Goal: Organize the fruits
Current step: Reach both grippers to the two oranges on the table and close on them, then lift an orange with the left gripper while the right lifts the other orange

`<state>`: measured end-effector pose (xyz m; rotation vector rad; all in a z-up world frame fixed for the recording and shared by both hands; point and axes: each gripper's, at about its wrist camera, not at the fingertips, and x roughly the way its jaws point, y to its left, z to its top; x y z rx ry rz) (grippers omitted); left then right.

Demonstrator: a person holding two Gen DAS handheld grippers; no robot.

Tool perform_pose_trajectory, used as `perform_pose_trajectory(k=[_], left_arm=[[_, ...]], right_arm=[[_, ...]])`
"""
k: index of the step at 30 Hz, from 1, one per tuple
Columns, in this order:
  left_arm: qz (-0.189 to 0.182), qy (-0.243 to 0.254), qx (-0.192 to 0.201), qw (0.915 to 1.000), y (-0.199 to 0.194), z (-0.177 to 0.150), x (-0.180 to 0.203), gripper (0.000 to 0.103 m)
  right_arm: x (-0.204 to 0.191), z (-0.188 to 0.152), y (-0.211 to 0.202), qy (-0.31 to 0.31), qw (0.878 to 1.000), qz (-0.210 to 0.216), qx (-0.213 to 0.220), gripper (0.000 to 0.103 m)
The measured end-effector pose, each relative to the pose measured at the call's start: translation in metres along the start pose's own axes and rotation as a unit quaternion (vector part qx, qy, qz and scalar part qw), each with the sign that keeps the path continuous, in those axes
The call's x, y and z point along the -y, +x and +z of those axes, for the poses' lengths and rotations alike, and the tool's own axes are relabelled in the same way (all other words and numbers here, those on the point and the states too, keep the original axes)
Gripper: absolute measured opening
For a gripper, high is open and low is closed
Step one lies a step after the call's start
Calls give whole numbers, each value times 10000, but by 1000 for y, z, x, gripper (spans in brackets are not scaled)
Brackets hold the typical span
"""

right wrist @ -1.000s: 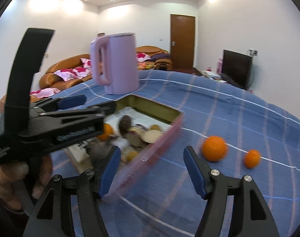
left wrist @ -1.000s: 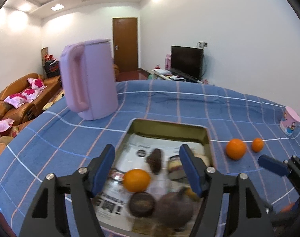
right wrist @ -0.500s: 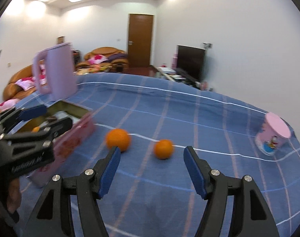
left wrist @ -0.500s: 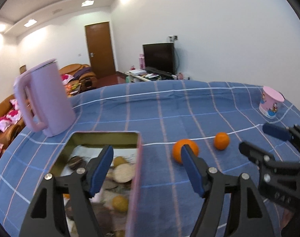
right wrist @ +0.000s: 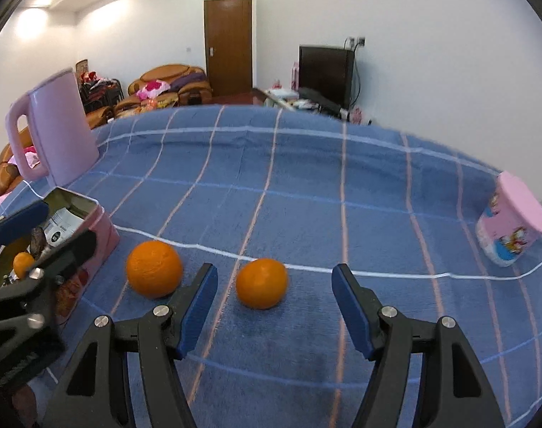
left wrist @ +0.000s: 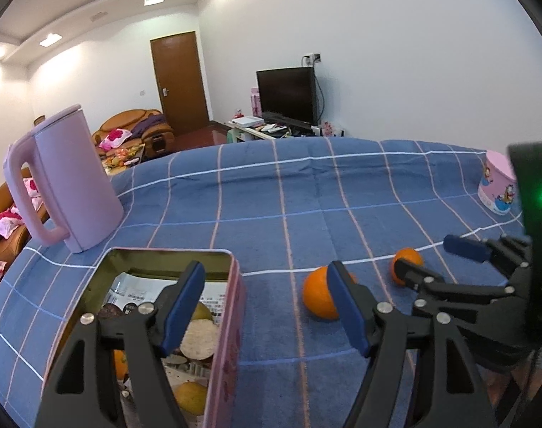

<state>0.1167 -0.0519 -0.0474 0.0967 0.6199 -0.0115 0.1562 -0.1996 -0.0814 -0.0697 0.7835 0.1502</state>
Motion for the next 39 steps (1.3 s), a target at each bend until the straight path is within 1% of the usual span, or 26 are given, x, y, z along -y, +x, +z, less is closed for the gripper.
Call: perform_pose_trajectory(k=[2,3,4,5,6,7,11,14,16,21,22,25,28,30,33,34,35,39], left_arm=[[0,-3,-32,10000,3,0,0,73],[-12,1,-40,10000,3,-1,0,73],[-6,15,-38,10000,3,-1,1,73],[-6,33,-30,10000,2,-1,2,73],[-23,50,-31,10000,2,-1,3,73],[-39,67,-30,10000,2,-1,3,73],[-82,167,1,9998,0,-2,8,73],[-119,242,-3,9996,0,-2,13,73],[-196,249,-83,9995,3,-2,16,73],[-403,269,-350,9982,17,-1,26,71],[-438,281,-442,9977,21,0,29,71],[-494,334,-639,9962,32,-1,34,60],[-607,237,-859,9942,44,-2,35,59],[-693,227,-891,9933,46,-2,37,59],[-681,324,-898,9931,46,-2,42,59],[-728,324,-964,9921,49,-2,43,57],[-739,306,-1019,9916,53,-3,43,50],[-704,397,-988,9918,54,-5,46,49]], right_arm=[[1,-1,9,62,9999,58,-116,68],[2,-1,16,101,9996,75,-254,66],[3,0,20,129,9993,99,-336,55],[5,0,20,168,9992,166,-319,48],[6,0,20,159,9992,208,-316,44],[5,0,22,129,9991,221,-348,38],[7,-4,17,171,9989,301,-312,36],[10,-10,4,201,9994,248,-142,36],[13,-15,-7,236,9996,185,3,36],[27,-20,-19,541,9980,252,211,36],[28,-21,-19,562,9978,262,224,36],[32,-23,-23,618,9972,309,289,36],[31,-22,-24,601,9972,312,327,37],[29,-22,-26,565,9973,312,353,37],[27,-21,-26,516,9976,295,356,37],[27,-21,-26,508,9976,292,359,37],[27,-21,-25,505,9977,293,357,37],[29,-21,-24,545,9973,344,339,37]])
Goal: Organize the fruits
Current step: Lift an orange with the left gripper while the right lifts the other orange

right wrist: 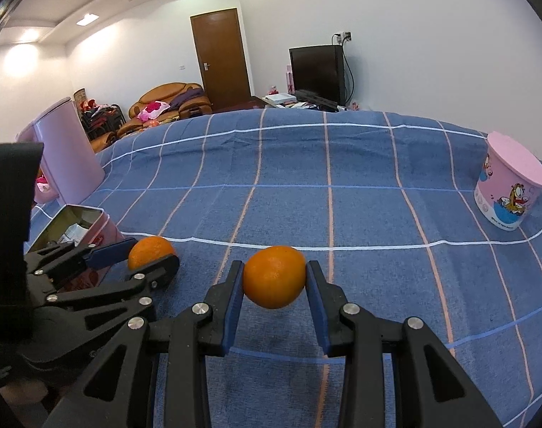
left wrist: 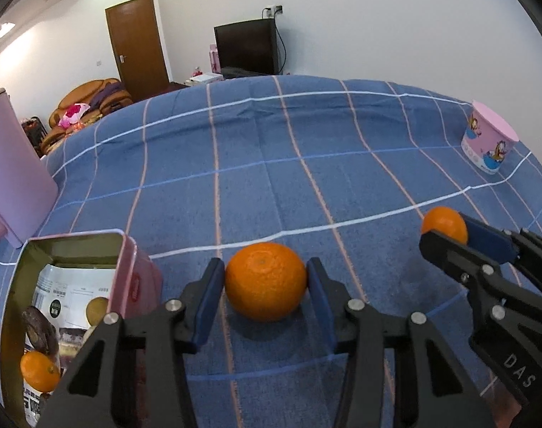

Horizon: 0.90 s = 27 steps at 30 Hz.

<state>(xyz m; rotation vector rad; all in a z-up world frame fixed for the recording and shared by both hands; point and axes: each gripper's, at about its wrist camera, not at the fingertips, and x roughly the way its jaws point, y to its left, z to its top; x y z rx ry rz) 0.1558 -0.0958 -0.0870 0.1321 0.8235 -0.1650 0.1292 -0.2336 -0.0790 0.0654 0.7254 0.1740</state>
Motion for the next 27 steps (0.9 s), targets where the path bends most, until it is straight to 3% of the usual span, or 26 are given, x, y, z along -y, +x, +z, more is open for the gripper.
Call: perform_pose_trajectory(k=[27], left_arm=[[186,-49,550,9983,-20,-6,-3,48]], right_arm=[[-9,-3,-10,-261,9991,143,298,37]])
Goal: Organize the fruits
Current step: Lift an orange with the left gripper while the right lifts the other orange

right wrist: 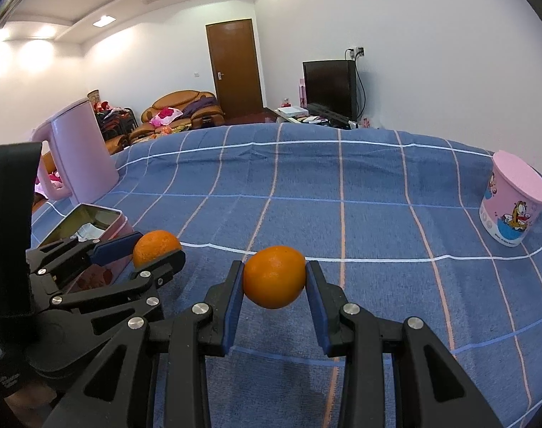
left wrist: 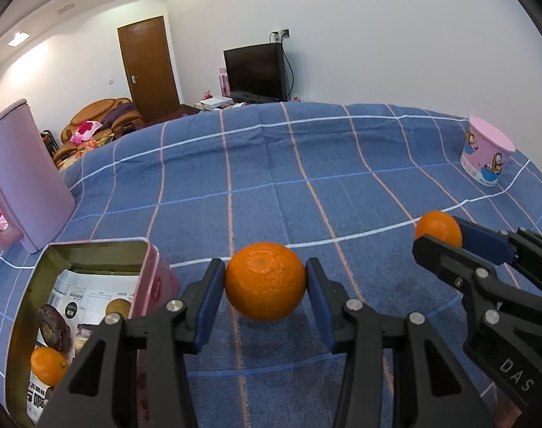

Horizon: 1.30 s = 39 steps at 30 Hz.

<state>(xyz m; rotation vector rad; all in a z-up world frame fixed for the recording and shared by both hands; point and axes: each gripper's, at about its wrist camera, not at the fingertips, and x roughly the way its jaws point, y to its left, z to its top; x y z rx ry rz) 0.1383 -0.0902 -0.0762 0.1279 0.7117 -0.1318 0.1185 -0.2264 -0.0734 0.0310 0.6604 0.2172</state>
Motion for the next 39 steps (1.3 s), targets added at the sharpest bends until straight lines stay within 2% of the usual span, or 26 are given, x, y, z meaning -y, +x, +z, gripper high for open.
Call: perform_pose_trajectory(k=[39], left_arm=[[219,-135,600,9979,-27,-6,-5,48]], right_arm=[[-5,-2,-21,-120,9982,-72,591,37]])
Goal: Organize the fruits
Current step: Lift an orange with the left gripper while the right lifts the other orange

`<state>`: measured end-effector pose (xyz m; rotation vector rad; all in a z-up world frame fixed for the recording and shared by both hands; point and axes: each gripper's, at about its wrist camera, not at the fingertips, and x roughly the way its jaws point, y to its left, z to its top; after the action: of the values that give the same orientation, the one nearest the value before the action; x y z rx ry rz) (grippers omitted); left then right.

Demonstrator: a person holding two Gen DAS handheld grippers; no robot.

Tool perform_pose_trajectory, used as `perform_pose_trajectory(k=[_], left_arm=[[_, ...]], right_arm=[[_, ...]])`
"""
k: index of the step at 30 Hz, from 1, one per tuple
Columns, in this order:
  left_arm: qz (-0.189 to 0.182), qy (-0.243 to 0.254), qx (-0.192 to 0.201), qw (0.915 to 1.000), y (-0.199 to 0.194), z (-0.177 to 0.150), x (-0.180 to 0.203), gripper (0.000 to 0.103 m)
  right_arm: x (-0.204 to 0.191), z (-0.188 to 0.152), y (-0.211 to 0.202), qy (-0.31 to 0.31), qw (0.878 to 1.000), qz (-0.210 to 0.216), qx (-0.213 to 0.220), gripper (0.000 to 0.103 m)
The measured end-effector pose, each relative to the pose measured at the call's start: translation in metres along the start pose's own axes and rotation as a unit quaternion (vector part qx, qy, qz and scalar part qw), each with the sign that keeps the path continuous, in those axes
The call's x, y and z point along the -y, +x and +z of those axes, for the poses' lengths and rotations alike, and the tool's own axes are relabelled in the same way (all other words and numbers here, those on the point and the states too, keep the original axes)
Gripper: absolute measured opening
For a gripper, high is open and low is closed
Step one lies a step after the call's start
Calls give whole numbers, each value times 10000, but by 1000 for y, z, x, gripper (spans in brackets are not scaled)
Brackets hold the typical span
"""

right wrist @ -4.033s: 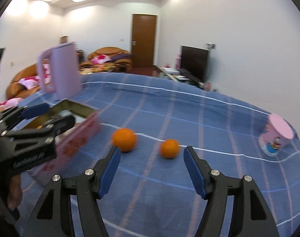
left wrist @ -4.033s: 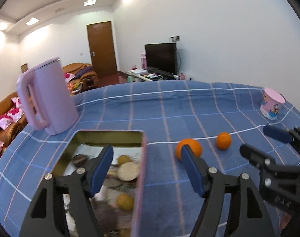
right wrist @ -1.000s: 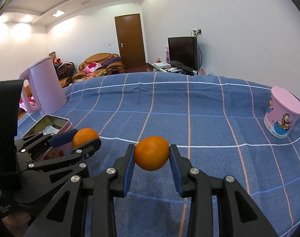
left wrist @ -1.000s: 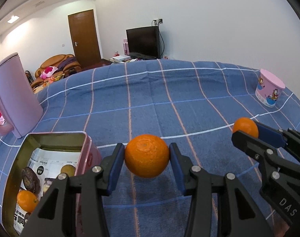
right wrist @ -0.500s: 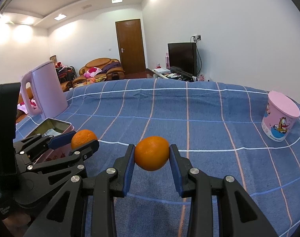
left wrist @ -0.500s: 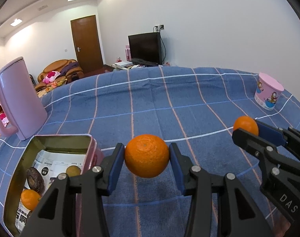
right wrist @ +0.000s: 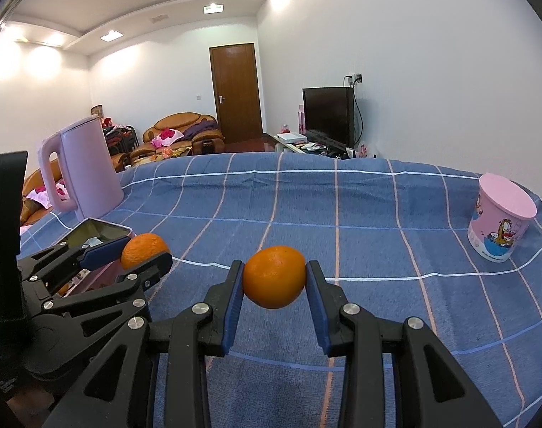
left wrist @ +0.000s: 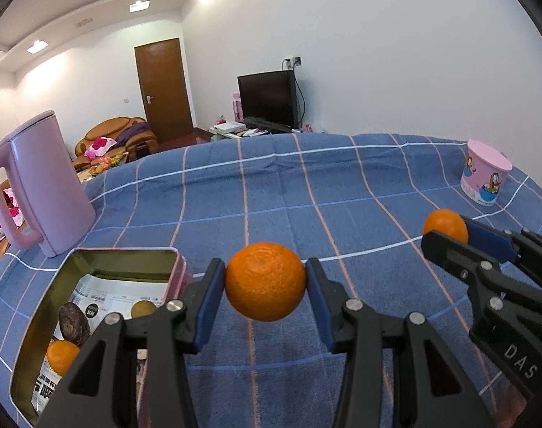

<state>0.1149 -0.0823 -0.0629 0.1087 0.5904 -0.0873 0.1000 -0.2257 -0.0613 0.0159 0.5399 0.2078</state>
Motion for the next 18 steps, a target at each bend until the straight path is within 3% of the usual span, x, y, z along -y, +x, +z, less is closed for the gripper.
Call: perform_pose_trajectory(k=[18], left_arm=[[114,-51,231,9997,-10,-2,-2,48]], right_arm=[[-2,-3,-11,-28,9997,8,233,37]])
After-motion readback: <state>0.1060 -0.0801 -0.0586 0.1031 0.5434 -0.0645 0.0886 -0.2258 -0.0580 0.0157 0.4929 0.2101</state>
